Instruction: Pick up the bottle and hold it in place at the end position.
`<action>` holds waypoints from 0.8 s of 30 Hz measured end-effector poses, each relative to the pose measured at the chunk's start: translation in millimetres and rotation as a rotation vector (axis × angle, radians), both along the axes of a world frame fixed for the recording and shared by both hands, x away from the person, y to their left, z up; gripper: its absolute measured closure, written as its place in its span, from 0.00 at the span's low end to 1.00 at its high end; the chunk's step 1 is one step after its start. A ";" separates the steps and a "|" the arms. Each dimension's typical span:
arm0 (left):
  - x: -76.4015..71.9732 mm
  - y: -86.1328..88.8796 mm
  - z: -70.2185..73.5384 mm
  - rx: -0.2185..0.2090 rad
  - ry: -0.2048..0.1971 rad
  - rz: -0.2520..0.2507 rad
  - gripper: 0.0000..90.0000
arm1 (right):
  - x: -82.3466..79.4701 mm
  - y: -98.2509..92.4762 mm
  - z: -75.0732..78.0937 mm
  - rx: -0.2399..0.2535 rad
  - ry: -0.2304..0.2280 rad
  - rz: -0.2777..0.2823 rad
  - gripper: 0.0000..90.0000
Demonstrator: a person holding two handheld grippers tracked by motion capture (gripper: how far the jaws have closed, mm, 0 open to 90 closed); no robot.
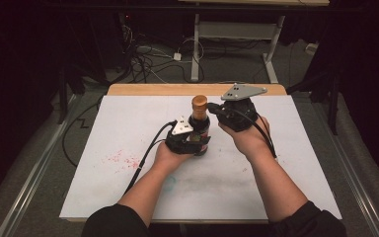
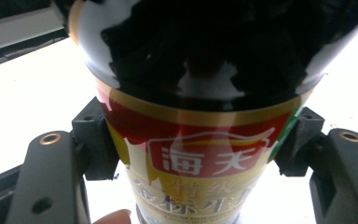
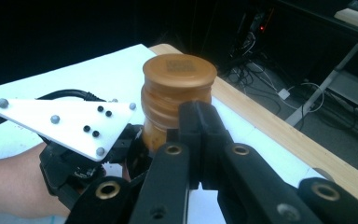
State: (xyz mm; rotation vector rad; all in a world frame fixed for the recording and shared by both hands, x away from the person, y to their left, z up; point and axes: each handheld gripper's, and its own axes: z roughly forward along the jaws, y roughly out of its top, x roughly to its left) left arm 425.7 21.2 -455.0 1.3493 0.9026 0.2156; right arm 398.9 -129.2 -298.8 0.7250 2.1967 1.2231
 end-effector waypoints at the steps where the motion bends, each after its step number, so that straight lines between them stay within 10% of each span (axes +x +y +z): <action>1: 0.0 0.0 0.0 0.000 0.000 0.000 0.32 | -0.1 0.2 0.3 0.003 0.001 0.001 1.00; 24: 0.4 0.6 0.3 -0.003 0.006 0.002 0.32 | 2.3 -0.4 -0.4 0.042 0.001 0.007 1.00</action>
